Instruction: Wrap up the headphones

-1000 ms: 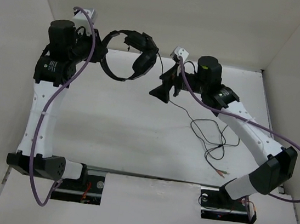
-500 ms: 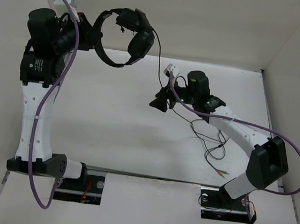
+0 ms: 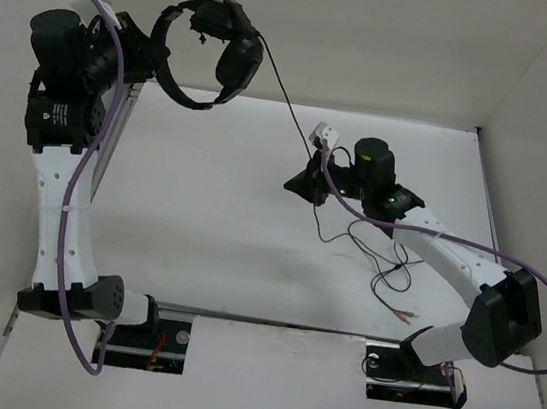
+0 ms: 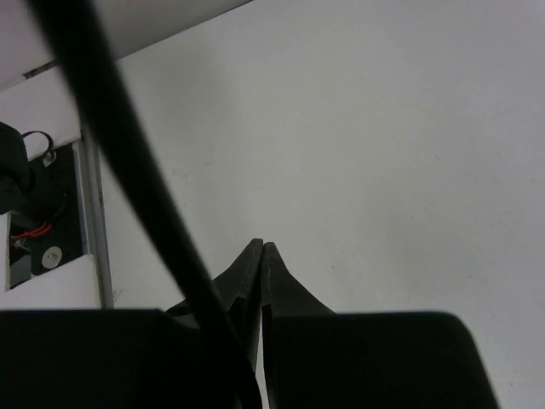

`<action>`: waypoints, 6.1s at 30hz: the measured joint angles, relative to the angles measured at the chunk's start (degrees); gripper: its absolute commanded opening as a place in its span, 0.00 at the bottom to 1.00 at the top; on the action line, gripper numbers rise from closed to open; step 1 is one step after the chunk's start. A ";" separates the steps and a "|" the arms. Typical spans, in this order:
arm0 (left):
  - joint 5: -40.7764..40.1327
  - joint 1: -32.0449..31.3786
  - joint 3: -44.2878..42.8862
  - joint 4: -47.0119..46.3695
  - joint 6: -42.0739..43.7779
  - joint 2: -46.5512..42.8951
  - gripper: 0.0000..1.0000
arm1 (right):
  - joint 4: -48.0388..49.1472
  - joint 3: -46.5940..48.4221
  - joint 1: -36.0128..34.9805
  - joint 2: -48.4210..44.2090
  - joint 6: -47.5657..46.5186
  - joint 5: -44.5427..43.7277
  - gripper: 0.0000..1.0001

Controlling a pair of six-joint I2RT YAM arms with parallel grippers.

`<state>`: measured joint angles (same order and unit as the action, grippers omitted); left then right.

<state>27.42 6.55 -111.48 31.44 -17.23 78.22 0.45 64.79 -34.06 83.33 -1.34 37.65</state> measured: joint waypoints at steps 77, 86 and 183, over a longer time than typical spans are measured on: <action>-16.85 -42.86 21.42 -6.73 31.61 -0.22 0.00 | -11.67 28.02 -4.28 5.97 -49.68 -41.64 0.04; -16.44 -42.42 20.09 -5.38 31.58 -0.26 0.00 | -11.47 26.62 -2.25 5.97 -48.89 -41.20 0.04; -6.62 -36.98 13.35 -5.57 19.43 -1.51 0.00 | -18.18 31.28 4.39 9.38 -18.03 -16.04 0.34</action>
<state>20.80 -30.44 -98.13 25.87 2.20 76.71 -17.74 96.07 -29.67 92.71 -19.38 21.61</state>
